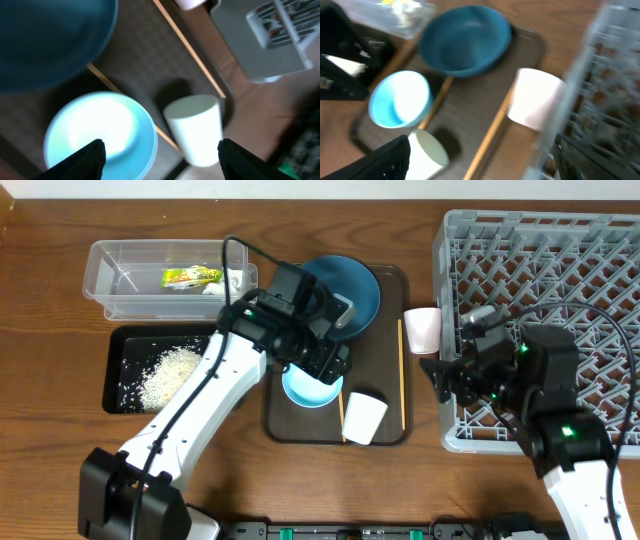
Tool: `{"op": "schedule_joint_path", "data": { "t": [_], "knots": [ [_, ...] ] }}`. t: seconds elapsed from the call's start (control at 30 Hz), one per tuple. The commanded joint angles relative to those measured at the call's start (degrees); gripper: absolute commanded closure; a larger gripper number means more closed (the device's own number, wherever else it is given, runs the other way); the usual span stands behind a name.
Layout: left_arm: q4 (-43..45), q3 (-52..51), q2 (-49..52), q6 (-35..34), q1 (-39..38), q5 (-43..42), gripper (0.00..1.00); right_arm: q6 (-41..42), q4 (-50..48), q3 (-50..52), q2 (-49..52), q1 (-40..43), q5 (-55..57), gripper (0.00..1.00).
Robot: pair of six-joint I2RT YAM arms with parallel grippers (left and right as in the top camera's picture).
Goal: Sort waste into correct bins and load items into the dishwasher rack
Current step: 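Move the left gripper to the white cup on the brown tray and grasp it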
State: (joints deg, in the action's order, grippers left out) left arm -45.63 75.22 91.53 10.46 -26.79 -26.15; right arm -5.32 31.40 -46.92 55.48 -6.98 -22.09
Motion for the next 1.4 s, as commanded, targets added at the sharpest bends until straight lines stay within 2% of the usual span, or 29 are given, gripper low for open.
{"op": "schedule_joint_path", "data": {
  "t": [0.0, 0.1, 0.27, 0.37, 0.53, 0.8, 0.97, 1.17, 1.37],
  "knots": [
    [1.38, 0.02, 0.35, 5.2, -1.46, 5.25, 0.25, 2.64, 2.1, -1.09, -3.8, 1.46, 11.98, 0.08],
    [2.91, 0.02, 1.33, 5.88, -2.93, 5.22, 0.25, 5.25, 4.98, -1.09, -6.1, 3.39, 16.87, 0.06],
    [3.04, 0.02, 4.63, 10.78, -6.08, 4.94, 0.23, 5.64, 9.09, -1.09, -7.15, 5.9, 17.16, 0.04],
    [2.64, 0.02, 6.88, 13.35, -7.69, 1.16, 0.2, 5.57, 10.69, -1.09, -7.15, 6.05, 17.16, 0.04],
    [2.43, 0.02, 8.98, 15.91, -8.66, -5.46, 0.19, 5.51, 10.86, -1.09, -7.17, 6.05, 17.18, 0.03],
    [2.43, 0.02, 10.1, 18.78, -8.68, -6.64, 0.19, 5.53, 10.86, -1.09, -7.15, 6.05, 17.16, 0.04],
    [1.84, 0.02, 12.11, 18.95, -8.79, -9.84, 0.19, 5.51, 10.86, -1.09, -7.17, 6.05, 17.16, 0.03],
    [-1.64, 0.02, 13.77, 23.34, -8.81, -15.85, 0.19, 5.51, 10.84, -1.09, -7.17, 6.05, 17.16, 0.03],
    [-2.29, 0.02, 15.3, 24.06, -8.81, -15.89, 0.18, 5.51, 10.86, -1.09, -7.17, 6.05, 17.16, 0.04]
  ]
}}
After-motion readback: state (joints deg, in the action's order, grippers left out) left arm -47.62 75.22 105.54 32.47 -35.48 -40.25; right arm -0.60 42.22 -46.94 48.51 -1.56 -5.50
